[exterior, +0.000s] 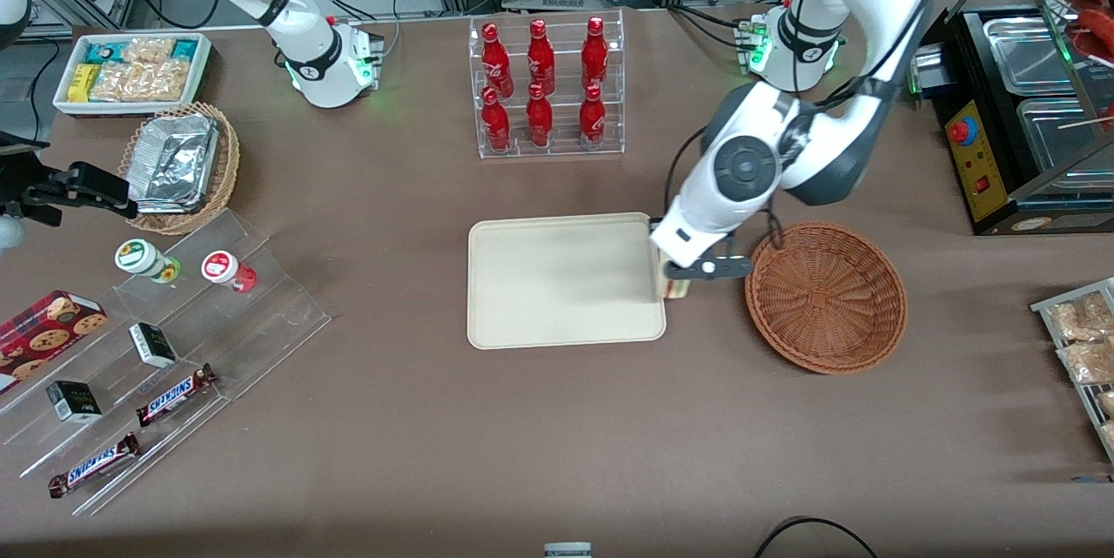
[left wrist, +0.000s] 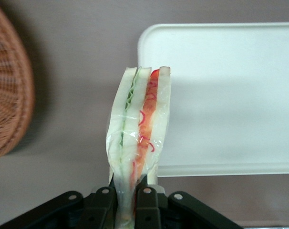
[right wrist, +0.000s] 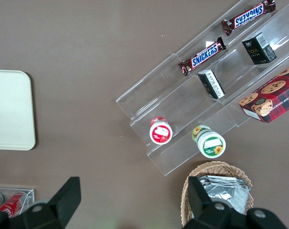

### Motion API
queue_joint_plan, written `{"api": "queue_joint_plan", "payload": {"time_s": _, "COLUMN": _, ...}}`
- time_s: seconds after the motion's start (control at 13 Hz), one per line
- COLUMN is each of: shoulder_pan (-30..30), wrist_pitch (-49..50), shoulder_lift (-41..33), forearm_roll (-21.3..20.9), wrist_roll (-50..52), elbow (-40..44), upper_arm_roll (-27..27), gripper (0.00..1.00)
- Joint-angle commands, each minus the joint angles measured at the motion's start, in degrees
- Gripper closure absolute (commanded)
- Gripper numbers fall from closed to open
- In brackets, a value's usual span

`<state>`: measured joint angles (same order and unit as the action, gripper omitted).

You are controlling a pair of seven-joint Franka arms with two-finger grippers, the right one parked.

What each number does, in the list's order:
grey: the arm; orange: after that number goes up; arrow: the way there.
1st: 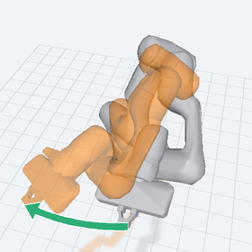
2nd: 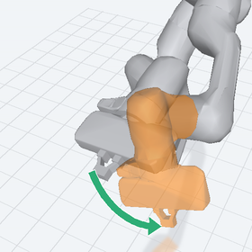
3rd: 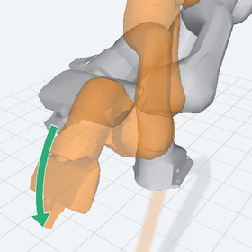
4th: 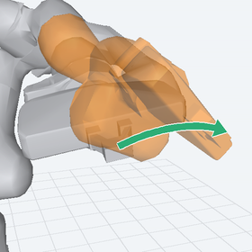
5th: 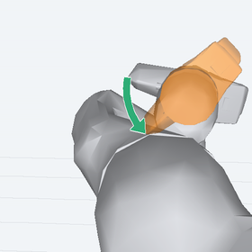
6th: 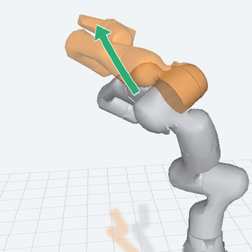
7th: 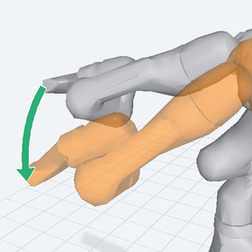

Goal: Place sandwich from basket to tray
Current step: 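Lift the sandwich with the left gripper and carry it over the cream tray, then lower the sandwich onto the tray and open the left gripper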

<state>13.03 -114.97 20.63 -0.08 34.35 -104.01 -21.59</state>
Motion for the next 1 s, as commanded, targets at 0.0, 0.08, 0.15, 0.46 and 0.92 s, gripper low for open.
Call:
{"api": "queue_joint_plan", "payload": {"time_s": 0.0, "shoulder_pan": 4.1, "wrist_pitch": 1.1, "shoulder_lift": 5.9, "forearm_roll": -1.0, "wrist_roll": 1.1, "elbow": 7.0, "upper_arm_roll": 0.2, "gripper": 1.0}}
{"api": "queue_joint_plan", "payload": {"time_s": 0.08, "shoulder_pan": 5.9, "wrist_pitch": 1.1, "shoulder_lift": 7.5, "forearm_roll": -1.2, "wrist_roll": 1.9, "elbow": 8.6, "upper_arm_roll": 0.2, "gripper": 1.0}}
{"api": "queue_joint_plan", "payload": {"time_s": 0.15, "shoulder_pan": 7.7, "wrist_pitch": 1.1, "shoulder_lift": 9.2, "forearm_roll": -2.2, "wrist_roll": 4.0, "elbow": 10.7, "upper_arm_roll": 0.2, "gripper": 1.0}}
{"api": "queue_joint_plan", "payload": {"time_s": 0.46, "shoulder_pan": 12.7, "wrist_pitch": 1.4, "shoulder_lift": 16.7, "forearm_roll": -5.5, "wrist_roll": 12.6, "elbow": 19.3, "upper_arm_roll": 0.3, "gripper": 1.0}}
{"api": "queue_joint_plan", "payload": {"time_s": 0.92, "shoulder_pan": 17.0, "wrist_pitch": 0.7, "shoulder_lift": 22.8, "forearm_roll": -9.1, "wrist_roll": 23.5, "elbow": 25.3, "upper_arm_roll": 0.6, "gripper": 1.0}}
